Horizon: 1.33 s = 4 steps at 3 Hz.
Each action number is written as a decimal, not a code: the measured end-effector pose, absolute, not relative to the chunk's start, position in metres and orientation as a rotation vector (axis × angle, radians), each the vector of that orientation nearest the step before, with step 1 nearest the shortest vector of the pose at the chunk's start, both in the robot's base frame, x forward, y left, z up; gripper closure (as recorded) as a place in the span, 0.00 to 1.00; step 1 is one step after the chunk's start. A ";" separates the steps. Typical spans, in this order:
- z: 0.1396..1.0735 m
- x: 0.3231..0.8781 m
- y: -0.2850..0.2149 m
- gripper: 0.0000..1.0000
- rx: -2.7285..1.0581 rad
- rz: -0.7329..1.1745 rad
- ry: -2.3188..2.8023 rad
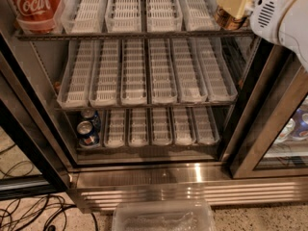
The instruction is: Pick orange can from top shelf of fridge
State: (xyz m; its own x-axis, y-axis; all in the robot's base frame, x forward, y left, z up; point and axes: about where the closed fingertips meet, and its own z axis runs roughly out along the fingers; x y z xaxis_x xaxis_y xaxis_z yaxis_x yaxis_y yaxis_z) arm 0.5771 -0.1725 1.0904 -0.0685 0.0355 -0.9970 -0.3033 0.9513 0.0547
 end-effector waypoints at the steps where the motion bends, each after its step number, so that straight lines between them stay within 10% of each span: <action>1: 1.077 0.567 -0.152 1.00 -0.273 0.337 1.657; 4: 1.074 0.550 -0.113 1.00 -0.427 0.383 1.688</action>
Offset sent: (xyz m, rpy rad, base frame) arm -0.0687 0.1065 -0.0458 -0.0700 0.2408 0.4073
